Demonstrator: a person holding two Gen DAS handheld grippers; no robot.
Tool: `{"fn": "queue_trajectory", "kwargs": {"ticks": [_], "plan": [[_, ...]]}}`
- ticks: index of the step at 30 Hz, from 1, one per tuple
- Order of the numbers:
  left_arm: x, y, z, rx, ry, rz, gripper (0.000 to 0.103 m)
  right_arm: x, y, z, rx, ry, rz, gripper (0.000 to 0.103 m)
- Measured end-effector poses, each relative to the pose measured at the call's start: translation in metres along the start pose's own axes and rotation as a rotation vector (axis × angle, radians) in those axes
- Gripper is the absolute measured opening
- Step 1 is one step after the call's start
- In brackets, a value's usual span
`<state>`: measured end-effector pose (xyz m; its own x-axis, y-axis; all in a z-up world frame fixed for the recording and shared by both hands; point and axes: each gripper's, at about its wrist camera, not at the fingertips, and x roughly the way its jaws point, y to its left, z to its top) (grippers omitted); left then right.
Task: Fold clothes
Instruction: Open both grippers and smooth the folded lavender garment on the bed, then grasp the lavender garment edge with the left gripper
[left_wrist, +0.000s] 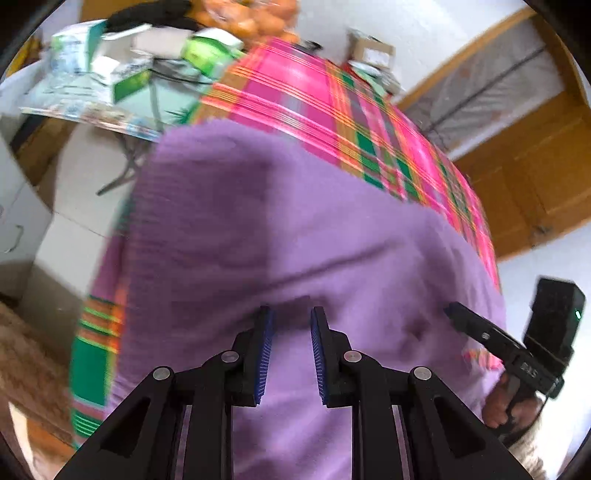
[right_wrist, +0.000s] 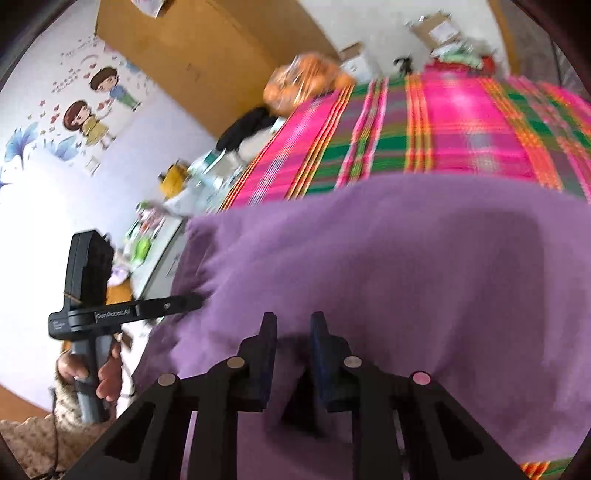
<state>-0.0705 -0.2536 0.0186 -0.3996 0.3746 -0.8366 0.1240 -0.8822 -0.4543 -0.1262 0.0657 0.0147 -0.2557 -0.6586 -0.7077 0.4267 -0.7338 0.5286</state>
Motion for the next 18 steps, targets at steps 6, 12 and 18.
{"fn": "queue_trajectory", "kwargs": {"ticks": [6,12,18], "plan": [[-0.008,0.019,0.011,-0.043,-0.029,0.022,0.021,-0.026,-0.001,-0.005,-0.049,-0.019,-0.102,0.02],[-0.023,0.031,0.006,-0.062,-0.054,0.038,0.021,-0.08,-0.006,-0.031,-0.112,-0.065,-0.232,0.02],[-0.037,0.029,-0.014,-0.041,-0.062,0.023,0.021,-0.094,-0.01,-0.076,-0.113,-0.046,-0.305,0.022]]}}
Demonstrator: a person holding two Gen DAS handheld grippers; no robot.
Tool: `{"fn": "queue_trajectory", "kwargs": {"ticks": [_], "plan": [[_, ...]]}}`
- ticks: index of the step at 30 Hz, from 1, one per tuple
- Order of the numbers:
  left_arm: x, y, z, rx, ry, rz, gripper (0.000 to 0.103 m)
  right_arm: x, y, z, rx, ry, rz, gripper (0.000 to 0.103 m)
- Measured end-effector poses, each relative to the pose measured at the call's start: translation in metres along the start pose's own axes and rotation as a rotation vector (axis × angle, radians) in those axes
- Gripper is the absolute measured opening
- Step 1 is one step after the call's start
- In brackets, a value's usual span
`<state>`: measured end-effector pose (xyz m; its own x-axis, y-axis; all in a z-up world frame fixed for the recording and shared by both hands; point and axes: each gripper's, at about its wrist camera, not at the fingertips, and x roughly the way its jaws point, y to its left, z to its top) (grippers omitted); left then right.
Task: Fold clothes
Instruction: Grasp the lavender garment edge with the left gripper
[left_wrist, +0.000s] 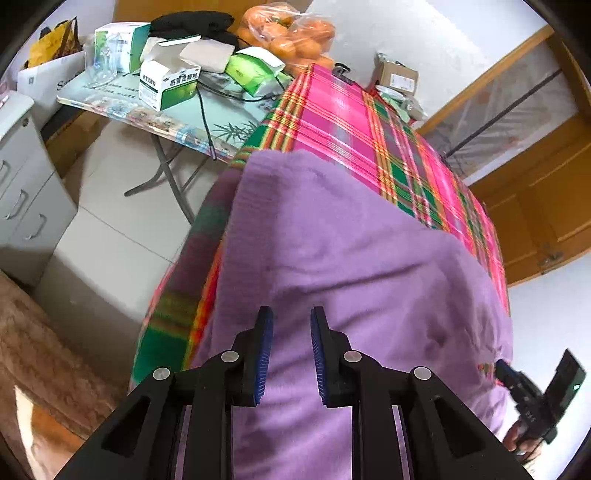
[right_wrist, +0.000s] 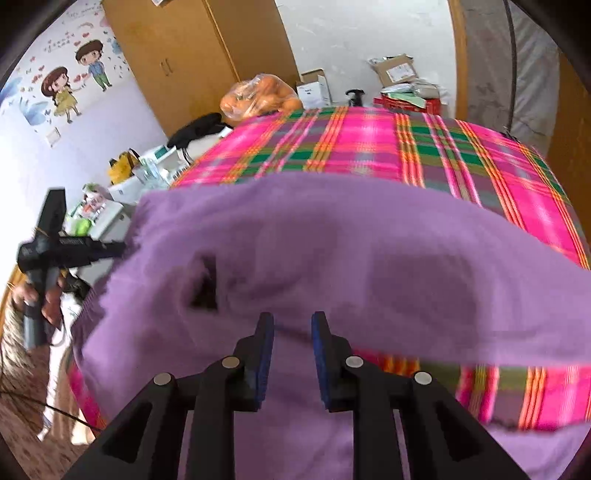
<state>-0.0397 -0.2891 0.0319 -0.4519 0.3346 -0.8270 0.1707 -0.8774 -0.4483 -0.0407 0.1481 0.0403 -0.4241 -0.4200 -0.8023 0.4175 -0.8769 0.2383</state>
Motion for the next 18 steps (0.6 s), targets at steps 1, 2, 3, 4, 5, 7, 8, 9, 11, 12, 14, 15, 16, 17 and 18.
{"fn": "queue_trajectory", "kwargs": {"ticks": [1,2,3,4,5,7,8,9,11,12,14,15,16,17,18], "plan": [[-0.003,-0.001,-0.004,0.005,-0.004,-0.008,0.021,0.002,0.005,-0.006,-0.011,0.006,0.012,0.022],[-0.007,-0.003,-0.008,0.009,-0.011,-0.016,0.021,0.005,0.011,-0.011,-0.025,0.013,0.028,0.022],[-0.01,-0.004,-0.012,0.016,-0.017,-0.018,0.021,0.007,0.018,-0.016,-0.039,0.02,0.044,0.022],[-0.013,-0.006,-0.016,0.025,-0.019,-0.017,0.021,0.013,0.024,-0.019,-0.051,0.032,0.056,0.022],[-0.014,-0.008,-0.02,0.033,-0.018,-0.015,0.021,0.018,0.031,-0.022,-0.062,0.046,0.067,0.022],[-0.017,-0.009,-0.03,0.045,-0.005,-0.019,0.021,0.029,0.044,-0.022,-0.073,0.049,0.099,0.022],[-0.017,-0.01,-0.035,0.051,0.003,-0.022,0.021,0.034,0.051,-0.022,-0.079,0.05,0.115,0.022],[-0.018,-0.01,-0.041,0.056,0.011,-0.025,0.021,0.039,0.057,-0.021,-0.084,0.053,0.108,0.022],[-0.018,-0.006,-0.05,0.055,0.025,-0.024,0.021,0.051,0.069,-0.016,-0.095,0.061,0.081,0.022],[-0.018,-0.004,-0.054,0.053,0.032,-0.023,0.021,0.057,0.075,-0.014,-0.101,0.066,0.068,0.022],[-0.019,0.004,-0.059,0.035,0.028,-0.008,0.021,0.067,0.085,-0.009,-0.103,0.056,0.033,0.022],[-0.02,0.009,-0.061,0.024,0.023,0.002,0.021,0.068,0.085,-0.007,-0.097,0.048,0.022,0.022],[-0.021,0.013,-0.062,0.012,0.019,0.011,0.021,0.071,0.085,-0.004,-0.088,0.048,0.013,0.022],[-0.022,0.018,-0.063,0.001,0.016,0.013,0.021,0.072,0.085,-0.003,-0.084,0.047,0.004,0.022],[-0.022,0.022,-0.063,-0.01,0.014,0.006,0.021,0.073,0.086,-0.002,-0.082,0.044,-0.005,0.022]]}}
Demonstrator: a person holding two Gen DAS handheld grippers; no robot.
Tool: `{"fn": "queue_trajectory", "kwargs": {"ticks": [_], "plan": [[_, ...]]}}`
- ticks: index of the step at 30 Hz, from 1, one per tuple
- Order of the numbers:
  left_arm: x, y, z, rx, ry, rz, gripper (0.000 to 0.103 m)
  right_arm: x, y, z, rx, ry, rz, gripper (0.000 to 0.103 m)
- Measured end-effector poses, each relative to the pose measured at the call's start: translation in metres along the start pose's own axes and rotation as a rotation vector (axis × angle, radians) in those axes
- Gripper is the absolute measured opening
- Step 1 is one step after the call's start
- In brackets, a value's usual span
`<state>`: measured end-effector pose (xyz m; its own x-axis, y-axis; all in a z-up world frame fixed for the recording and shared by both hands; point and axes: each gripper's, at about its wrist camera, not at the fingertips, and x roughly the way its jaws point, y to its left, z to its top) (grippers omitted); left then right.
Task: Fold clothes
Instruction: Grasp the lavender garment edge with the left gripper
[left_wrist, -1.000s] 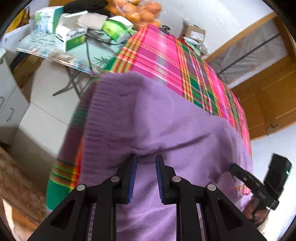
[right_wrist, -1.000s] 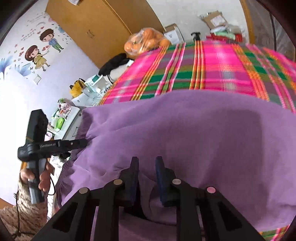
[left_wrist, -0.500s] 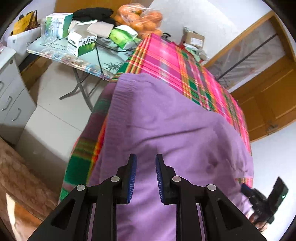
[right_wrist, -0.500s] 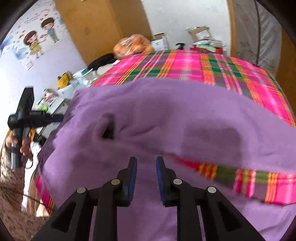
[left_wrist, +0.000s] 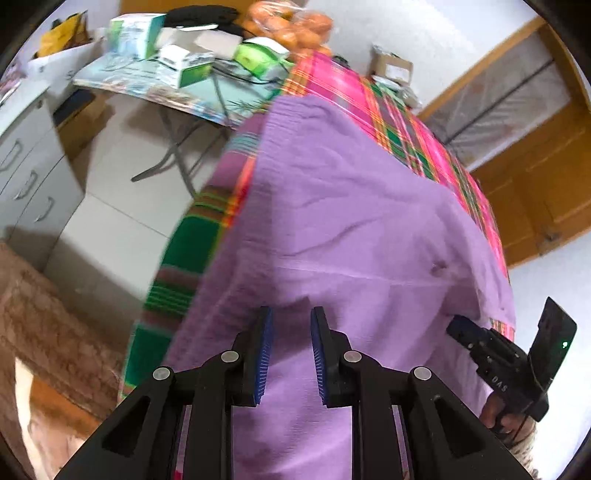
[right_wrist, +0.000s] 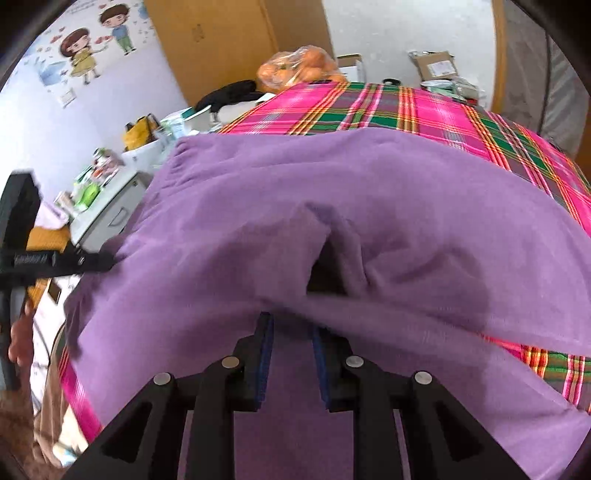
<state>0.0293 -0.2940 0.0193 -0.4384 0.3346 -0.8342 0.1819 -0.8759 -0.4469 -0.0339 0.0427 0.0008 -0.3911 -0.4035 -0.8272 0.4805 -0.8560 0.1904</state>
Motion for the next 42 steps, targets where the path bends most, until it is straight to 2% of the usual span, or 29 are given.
{"fn": "queue_trajectory", "kwargs": {"ticks": [3,6,11,15,19,24,29,32,34,39,42], "plan": [[0.002,0.008,0.002,-0.019,0.002,-0.017,0.021,0.003,0.002,0.002,0.008,-0.006,-0.026,0.022],[0.004,0.009,0.004,-0.018,0.004,-0.029,0.021,0.002,0.014,-0.003,-0.037,0.01,-0.063,0.024],[0.006,0.011,0.01,-0.023,0.005,-0.055,0.021,-0.006,0.037,-0.023,-0.107,0.026,-0.093,0.038],[0.006,0.013,0.019,-0.029,0.003,-0.062,0.021,-0.009,0.055,-0.031,-0.192,0.068,-0.111,0.039],[-0.002,0.014,0.029,-0.021,-0.022,-0.027,0.021,-0.021,0.063,-0.022,-0.21,0.056,-0.029,0.039],[-0.018,0.009,0.055,0.017,-0.079,0.004,0.021,-0.043,0.071,0.011,-0.258,-0.025,-0.033,0.039],[-0.034,-0.01,0.091,0.095,-0.149,0.009,0.021,-0.065,0.075,0.063,-0.309,-0.107,-0.054,0.039],[-0.041,-0.026,0.117,0.162,-0.184,0.019,0.028,-0.071,0.074,0.097,-0.324,-0.141,-0.007,0.038],[-0.038,-0.036,0.134,0.2,-0.185,0.044,0.029,-0.067,0.07,0.119,-0.345,-0.155,-0.026,0.038],[-0.005,-0.06,0.166,0.317,-0.126,0.158,0.034,-0.023,0.052,0.165,-0.392,-0.072,-0.037,0.041],[0.024,-0.067,0.174,0.358,-0.07,0.219,0.034,0.012,0.031,0.182,-0.35,-0.012,-0.009,0.045]]}}
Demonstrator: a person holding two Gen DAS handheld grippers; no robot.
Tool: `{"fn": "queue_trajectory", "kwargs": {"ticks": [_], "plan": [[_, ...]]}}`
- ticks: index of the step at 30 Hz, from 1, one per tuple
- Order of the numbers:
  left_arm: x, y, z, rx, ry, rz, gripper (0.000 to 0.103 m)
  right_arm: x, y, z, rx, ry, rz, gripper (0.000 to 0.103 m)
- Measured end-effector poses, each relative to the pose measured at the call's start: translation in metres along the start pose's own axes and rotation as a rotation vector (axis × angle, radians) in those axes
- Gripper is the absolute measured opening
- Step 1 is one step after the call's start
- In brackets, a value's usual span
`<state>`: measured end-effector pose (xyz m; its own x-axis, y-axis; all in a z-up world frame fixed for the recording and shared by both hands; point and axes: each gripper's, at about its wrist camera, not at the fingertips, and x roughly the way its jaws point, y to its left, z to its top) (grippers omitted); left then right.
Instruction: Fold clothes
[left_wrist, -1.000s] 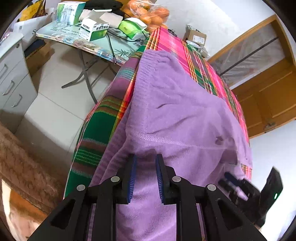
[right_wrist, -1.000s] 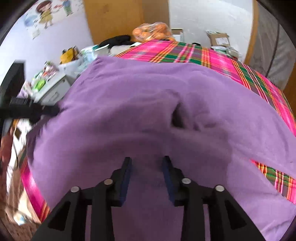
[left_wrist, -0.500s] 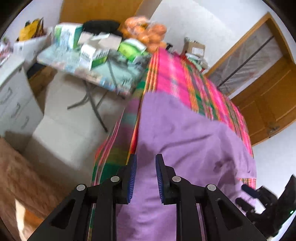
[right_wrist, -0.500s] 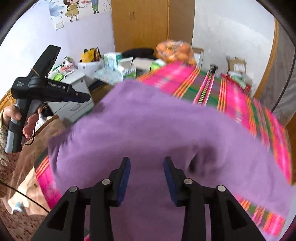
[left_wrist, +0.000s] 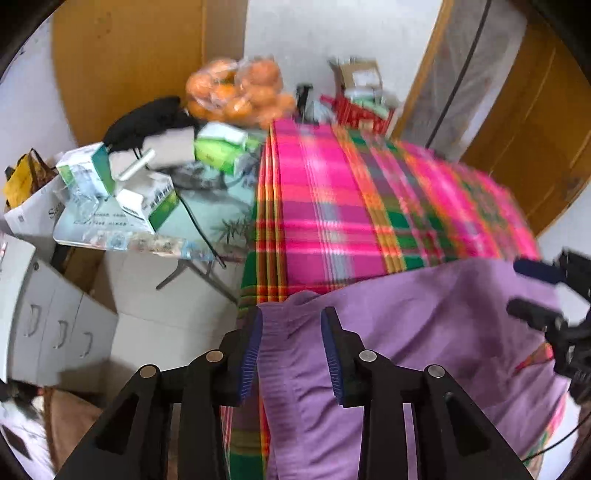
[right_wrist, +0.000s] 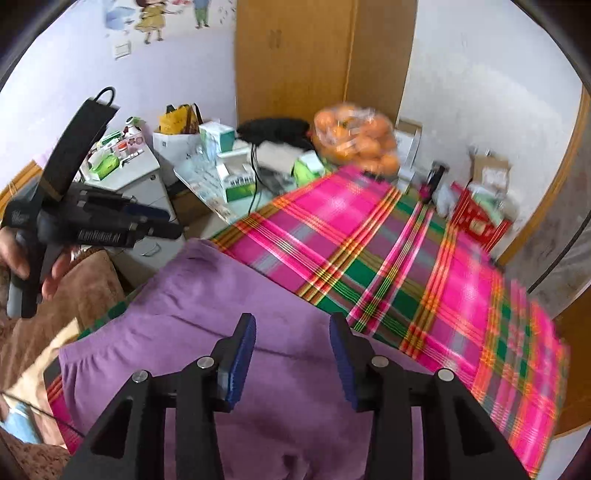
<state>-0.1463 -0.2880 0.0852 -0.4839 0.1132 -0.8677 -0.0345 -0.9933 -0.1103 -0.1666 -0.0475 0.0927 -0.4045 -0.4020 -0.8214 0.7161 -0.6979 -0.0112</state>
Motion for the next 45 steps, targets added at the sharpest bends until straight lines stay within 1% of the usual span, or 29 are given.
{"fn": "queue_trajectory", "kwargs": {"ticks": [2,4,6,8,9,12,14,17,20,21,24,26,29,34,36,40,41,43,45], "plan": [[0.014,-0.008,0.001,0.049,0.022,0.032,0.034,0.024,-0.015,0.004,0.023,0.032,0.012,0.047],[0.027,-0.015,0.0,0.111,0.044,0.089,0.034,0.041,-0.025,0.003,0.025,0.061,0.009,0.047],[0.037,-0.018,0.0,0.144,0.068,0.124,0.034,0.06,-0.034,-0.003,0.042,0.085,0.035,0.047],[0.046,-0.019,0.001,0.162,0.09,0.142,0.034,0.069,-0.039,-0.004,0.056,0.091,0.071,0.048],[0.049,-0.018,0.002,0.162,0.096,0.139,0.034,0.073,-0.04,-0.006,0.055,0.099,0.089,0.048],[0.057,-0.013,0.005,0.161,0.11,0.131,0.034,0.083,-0.041,-0.008,0.03,0.129,0.104,0.049],[0.063,-0.01,0.007,0.155,0.121,0.122,0.034,0.089,-0.04,-0.008,0.018,0.145,0.103,0.049],[0.071,-0.009,0.008,0.163,0.132,0.131,0.039,0.096,-0.041,-0.008,0.016,0.158,0.1,0.049],[0.073,-0.009,0.008,0.166,0.127,0.132,0.04,0.103,-0.039,-0.01,0.002,0.168,0.089,0.05],[0.073,-0.008,0.008,0.166,0.127,0.13,0.04,0.104,-0.038,-0.011,-0.013,0.165,0.082,0.05],[0.074,-0.005,0.01,0.162,0.126,0.132,0.05,0.107,-0.036,-0.011,-0.049,0.158,0.054,0.05],[0.074,-0.004,0.009,0.156,0.124,0.13,0.051,0.109,-0.037,-0.011,-0.046,0.15,0.047,0.054],[0.074,-0.004,0.009,0.154,0.12,0.128,0.05,0.108,-0.039,-0.011,-0.032,0.135,0.05,0.055],[0.072,-0.018,0.003,0.286,0.071,0.162,0.048,0.108,-0.039,-0.014,-0.034,0.117,0.054,0.055],[0.071,-0.018,0.003,0.301,0.063,0.154,0.048,0.108,-0.038,-0.014,-0.04,0.114,0.046,0.055],[0.07,-0.005,0.005,0.234,0.062,0.081,0.045,0.107,-0.038,-0.016,-0.039,0.109,0.045,0.055],[0.07,-0.002,0.005,0.223,0.061,0.065,0.045,0.107,-0.038,-0.016,-0.039,0.106,0.045,0.054],[0.071,0.003,0.005,0.195,0.068,0.023,0.037,0.107,-0.038,-0.017,-0.038,0.106,0.043,0.051],[0.072,0.003,0.006,0.187,0.075,0.014,0.037,0.105,-0.037,-0.018,-0.039,0.109,0.043,0.046]]}}
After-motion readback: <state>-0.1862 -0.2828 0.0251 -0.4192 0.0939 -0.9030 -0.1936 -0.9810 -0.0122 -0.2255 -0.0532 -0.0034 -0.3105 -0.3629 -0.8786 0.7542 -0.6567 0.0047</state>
